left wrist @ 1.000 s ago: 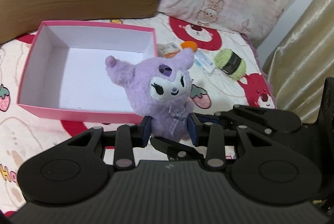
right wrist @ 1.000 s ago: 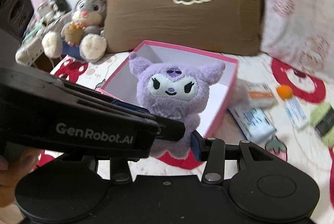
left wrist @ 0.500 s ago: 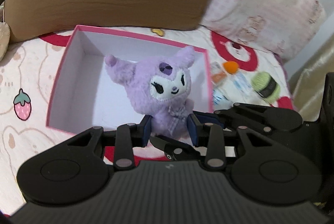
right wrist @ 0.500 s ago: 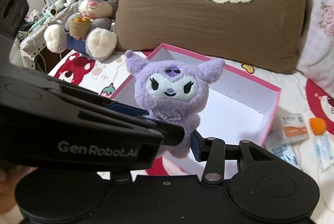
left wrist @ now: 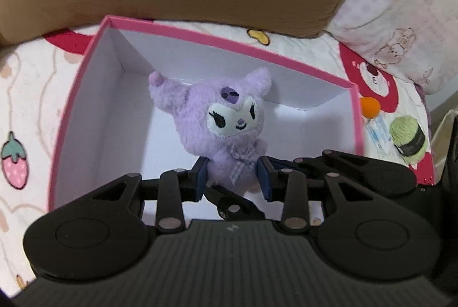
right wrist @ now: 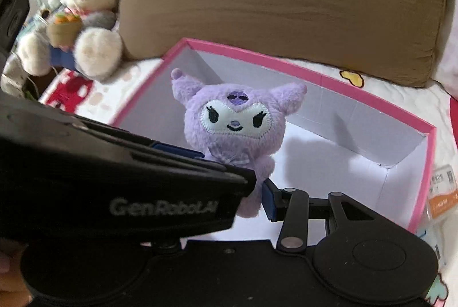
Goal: Organize objects
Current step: 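Lower the doll into the pink box and open the left tool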
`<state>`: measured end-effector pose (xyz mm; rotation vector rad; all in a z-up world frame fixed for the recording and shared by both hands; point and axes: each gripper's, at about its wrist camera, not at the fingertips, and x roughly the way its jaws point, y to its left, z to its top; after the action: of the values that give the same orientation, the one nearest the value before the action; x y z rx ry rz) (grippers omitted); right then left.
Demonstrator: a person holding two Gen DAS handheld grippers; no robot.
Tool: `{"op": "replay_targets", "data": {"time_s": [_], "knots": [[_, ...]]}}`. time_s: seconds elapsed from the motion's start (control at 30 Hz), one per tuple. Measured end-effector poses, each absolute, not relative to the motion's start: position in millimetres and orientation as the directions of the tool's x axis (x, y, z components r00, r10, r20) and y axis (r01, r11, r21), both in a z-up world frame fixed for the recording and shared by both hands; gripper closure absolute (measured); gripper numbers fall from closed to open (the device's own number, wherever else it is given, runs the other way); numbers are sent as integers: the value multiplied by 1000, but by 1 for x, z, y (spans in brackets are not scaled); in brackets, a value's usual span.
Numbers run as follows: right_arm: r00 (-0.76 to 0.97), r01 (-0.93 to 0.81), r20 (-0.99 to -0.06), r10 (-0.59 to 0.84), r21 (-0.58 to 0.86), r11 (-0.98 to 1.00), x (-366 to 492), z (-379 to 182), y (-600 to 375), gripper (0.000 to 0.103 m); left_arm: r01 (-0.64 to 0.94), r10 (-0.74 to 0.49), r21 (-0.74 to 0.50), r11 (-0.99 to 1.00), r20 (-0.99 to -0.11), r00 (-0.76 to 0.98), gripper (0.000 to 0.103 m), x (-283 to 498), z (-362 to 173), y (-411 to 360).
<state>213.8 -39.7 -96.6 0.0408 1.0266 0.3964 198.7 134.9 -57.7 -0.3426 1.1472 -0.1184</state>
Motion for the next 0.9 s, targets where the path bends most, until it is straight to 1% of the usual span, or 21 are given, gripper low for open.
{"op": "replay_targets", "data": {"time_s": [0.07, 0.17, 0.23, 0.43, 0.6, 0.9], "knots": [[432, -285, -836, 338, 228, 931, 224, -106, -39, 54, -86, -262, -323, 942, -874, 409, 68, 205, -68, 136], [387, -248, -835, 392, 315, 916, 241, -119, -48, 54, -109, -250, -317, 942, -881, 401, 68, 213, -78, 139], [370, -228, -834, 410, 346, 910, 247, -125, -52, 54, -119, -251, -319, 940, -885, 391, 68, 220, -85, 141], [351, -213, -844, 406, 350, 912, 257, -137, -49, 54, -137, -246, -315, 939, -895, 373, 69, 232, -98, 144], [322, -217, -851, 416, 361, 907, 266, -144, -44, 50, -154, -264, -338, 929, -892, 367, 70, 235, -104, 154], [287, -219, -850, 441, 390, 895, 268, -150, -37, 50, -169, -271, -338, 926, -906, 325, 71, 234, -108, 162]]}}
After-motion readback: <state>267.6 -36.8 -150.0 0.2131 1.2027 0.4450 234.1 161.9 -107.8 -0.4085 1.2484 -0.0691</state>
